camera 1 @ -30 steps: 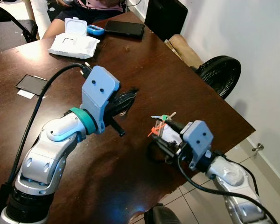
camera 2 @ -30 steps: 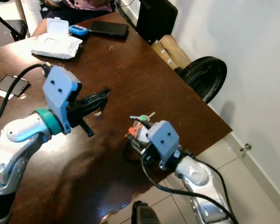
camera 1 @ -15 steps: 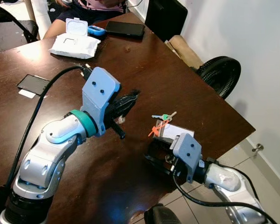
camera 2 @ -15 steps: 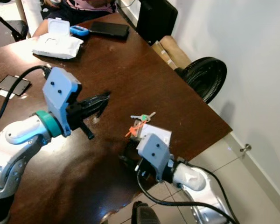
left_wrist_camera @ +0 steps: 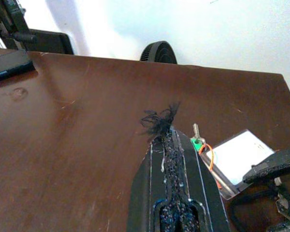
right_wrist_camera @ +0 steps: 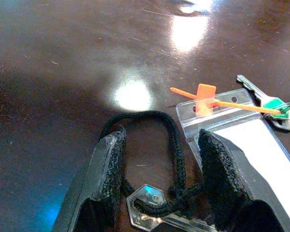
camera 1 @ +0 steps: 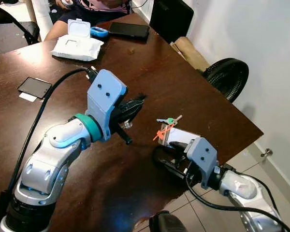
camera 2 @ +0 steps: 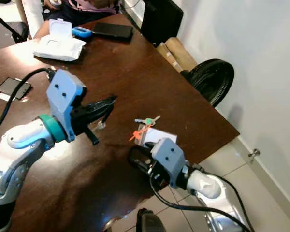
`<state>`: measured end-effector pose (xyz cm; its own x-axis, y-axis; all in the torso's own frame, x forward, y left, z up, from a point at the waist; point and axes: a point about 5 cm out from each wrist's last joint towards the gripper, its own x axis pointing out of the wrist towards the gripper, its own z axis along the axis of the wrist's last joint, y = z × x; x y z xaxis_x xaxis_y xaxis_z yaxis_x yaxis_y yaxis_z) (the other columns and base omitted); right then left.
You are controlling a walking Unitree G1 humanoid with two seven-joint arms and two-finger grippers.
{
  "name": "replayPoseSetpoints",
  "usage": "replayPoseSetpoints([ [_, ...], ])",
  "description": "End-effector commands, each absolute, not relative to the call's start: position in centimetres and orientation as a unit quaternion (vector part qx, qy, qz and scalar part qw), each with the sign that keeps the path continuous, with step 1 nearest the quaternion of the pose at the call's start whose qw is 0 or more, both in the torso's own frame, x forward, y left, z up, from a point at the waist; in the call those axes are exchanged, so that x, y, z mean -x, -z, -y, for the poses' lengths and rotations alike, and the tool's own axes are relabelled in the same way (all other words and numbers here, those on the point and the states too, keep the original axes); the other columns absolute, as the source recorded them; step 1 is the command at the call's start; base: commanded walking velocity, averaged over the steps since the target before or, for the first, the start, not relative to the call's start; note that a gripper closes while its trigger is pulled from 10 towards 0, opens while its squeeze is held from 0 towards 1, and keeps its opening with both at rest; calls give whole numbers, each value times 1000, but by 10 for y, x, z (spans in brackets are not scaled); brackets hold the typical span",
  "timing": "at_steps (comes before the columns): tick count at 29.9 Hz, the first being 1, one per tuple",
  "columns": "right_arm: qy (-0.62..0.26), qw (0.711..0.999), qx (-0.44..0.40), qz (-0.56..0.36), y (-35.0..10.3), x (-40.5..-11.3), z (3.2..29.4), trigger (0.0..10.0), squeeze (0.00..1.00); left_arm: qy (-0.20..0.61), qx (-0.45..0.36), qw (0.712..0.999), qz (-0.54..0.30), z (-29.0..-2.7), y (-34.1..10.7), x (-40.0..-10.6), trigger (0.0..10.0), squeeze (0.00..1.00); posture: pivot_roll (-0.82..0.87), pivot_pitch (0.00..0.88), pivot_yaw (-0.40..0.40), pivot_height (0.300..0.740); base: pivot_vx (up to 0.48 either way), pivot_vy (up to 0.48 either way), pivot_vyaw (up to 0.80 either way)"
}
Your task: Hang keys on a hook
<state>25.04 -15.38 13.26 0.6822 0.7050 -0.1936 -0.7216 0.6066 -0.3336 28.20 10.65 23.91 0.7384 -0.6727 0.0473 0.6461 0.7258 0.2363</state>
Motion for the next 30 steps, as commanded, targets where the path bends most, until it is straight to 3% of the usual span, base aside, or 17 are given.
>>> replayPoseSetpoints([
  [1, -398, 896, 195, -34, -127, -249, 155, 10000, 0, 364, -102, 923, 64, -104, -239, -278, 10000, 0, -34, 169, 85, 740, 0, 0, 0],
  [23, -361, 910, 199, -34, -123, -254, 163, 10000, 0, 362, -102, 925, 57, -104, -240, -279, 10000, 0, -27, 180, 88, 740, 0, 0, 0],
  [24, -359, 911, 199, -34, -123, -255, 163, 9373, 0, 362, -102, 925, 57, -104, -240, -279, 10000, 0, -27, 180, 88, 740, 0, 0, 0],
  [25, -357, 912, 201, -36, -122, -256, 163, 4314, 0, 362, -102, 925, 56, -104, -240, -279, 10000, 0, -27, 180, 88, 740, 0, 0, 0],
  [26, -355, 912, 201, -38, -121, -256, 164, 3098, 0, 362, -102, 925, 56, -104, -240, -279, 10000, 0, -27, 180, 88, 740, 0, 0, 0],
  [28, -354, 913, 202, -39, -121, -256, 164, 3098, 0, 362, -102, 925, 56, -104, -240, -279, 10000, 0, -27, 180, 88, 740, 0, 0, 0],
  [29, -353, 913, 201, -40, -120, -256, 164, 1176, 0, 362, -102, 925, 55, -104, -240, -279, 10000, 0, -24, 183, 90, 740, 0, 0, 0],
  [30, -353, 913, 200, -40, -120, -256, 163, 0, 0, 362, -102, 925, 55, -105, -240, -279, 10000, 0, -24, 183, 90, 740, 0, 0, 0],
])
